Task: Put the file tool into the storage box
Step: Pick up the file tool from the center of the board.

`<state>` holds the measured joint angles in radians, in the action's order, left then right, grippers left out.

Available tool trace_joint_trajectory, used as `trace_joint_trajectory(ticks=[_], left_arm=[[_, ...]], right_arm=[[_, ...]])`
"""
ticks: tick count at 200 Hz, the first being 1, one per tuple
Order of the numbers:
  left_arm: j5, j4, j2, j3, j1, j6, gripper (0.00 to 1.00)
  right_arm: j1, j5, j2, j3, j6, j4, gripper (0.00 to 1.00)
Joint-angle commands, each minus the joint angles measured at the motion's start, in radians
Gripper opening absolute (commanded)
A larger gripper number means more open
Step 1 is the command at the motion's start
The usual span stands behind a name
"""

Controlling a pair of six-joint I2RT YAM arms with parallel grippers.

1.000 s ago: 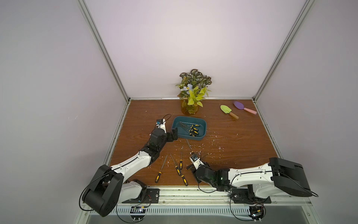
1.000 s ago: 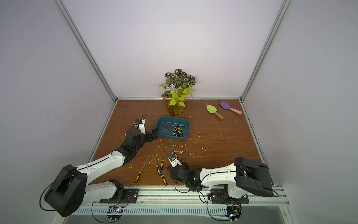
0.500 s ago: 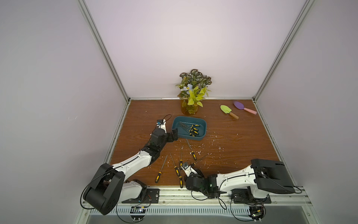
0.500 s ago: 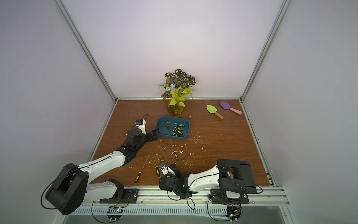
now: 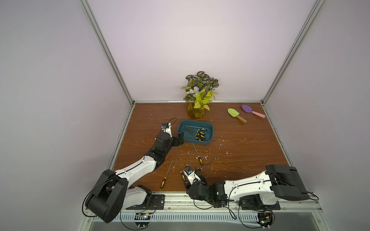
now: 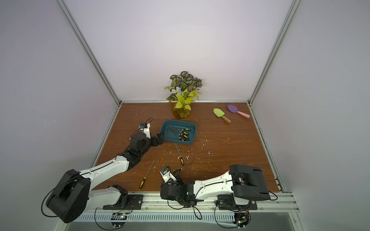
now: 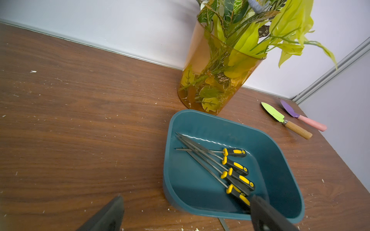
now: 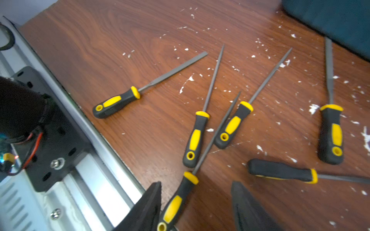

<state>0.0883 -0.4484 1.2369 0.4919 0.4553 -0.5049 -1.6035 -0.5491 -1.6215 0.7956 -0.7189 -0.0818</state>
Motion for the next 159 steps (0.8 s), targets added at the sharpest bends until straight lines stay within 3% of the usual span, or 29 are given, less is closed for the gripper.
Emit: trace_joint_trajectory(ticks=[1,57,91,159], left_arm=[[-0.016,-0.005,-0.020,0.013,-0.010,0.004,1.00],[-0.021,-0.006,-0.032,0.008,-0.011,0.000,1.00],[-0.025,-0.006,-0.032,0.009,-0.011,-0.001,1.00],[-0.023,-0.009,-0.028,0.008,-0.010,0.000,1.00]], right_arm=[[-0.009,0.019,-0.033,0.019,-0.061,0.006,0.62],[-0.013,0.017,-0.119,0.080,-0.089,0.064,0.62],[-0.013,0.014,-0.162,0.103,-0.102,0.096,0.57],[-0.015,-0.047,-0.120,0.088,-0.101,0.167,0.16]])
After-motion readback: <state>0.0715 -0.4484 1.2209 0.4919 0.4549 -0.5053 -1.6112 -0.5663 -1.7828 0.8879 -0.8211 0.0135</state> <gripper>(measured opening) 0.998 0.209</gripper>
